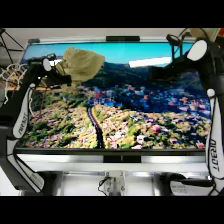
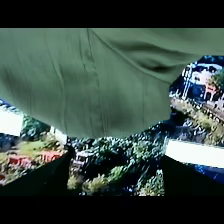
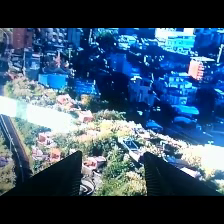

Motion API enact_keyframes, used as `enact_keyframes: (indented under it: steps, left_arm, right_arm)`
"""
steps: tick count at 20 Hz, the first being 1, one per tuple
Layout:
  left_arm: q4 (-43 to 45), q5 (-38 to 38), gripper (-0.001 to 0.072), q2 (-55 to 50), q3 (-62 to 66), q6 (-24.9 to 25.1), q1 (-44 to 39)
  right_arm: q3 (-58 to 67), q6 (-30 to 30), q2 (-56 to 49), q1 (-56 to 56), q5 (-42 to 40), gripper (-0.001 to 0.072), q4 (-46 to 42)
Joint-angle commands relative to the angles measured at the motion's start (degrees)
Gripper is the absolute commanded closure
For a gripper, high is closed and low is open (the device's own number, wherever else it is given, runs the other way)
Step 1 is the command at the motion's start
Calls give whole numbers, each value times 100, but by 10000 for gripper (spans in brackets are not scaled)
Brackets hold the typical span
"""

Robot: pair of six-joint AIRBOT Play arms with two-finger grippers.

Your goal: Fold the shirts.

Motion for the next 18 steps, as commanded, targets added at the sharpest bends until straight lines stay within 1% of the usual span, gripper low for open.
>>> enact_keyframes:
  steps: [1, 3, 4, 6, 7, 10, 12, 15, 16, 18]
  left_arm:
    - [-369, 225, 27, -603, 310, -24, 90]
    - [-570, 407, 32, -741, 310, -28, 90]
    - [-625, 481, 107, -796, 313, -28, 90]
    - [-647, 638, 515, -813, 315, -26, 96]
    - [-678, 656, 661, -809, 369, -24, 103]
    - [-898, 323, 657, -732, 914, 13, 90]
    - [-951, 284, 658, -267, 1110, 350, 9]
    - [-951, 354, 659, 1163, 1067, 1239, -289]
    - [-951, 382, 659, 1705, 1014, 1360, -439]
    - [-966, 595, 658, 2787, 839, 1392, -874]
  right_arm:
    - [0, -2, -2, 4, -146, 212, 251]
    - [0, 2, -2, 7, -260, 212, 289]
    - [0, 22, -2, 4, -271, 212, 308]
    - [0, 26, -2, 4, -240, 212, 503]
    - [0, 20, -2, 4, -232, 212, 627]
    - [0, -39, 0, 9, -295, 212, 743]
    - [48, -39, 2, 2, -295, 212, 739]
    - [413, 2, 116, 2, -232, 212, 664]
    - [542, 13, 234, 2, -245, 212, 560]
    - [837, 85, 566, 2, -284, 212, 138]
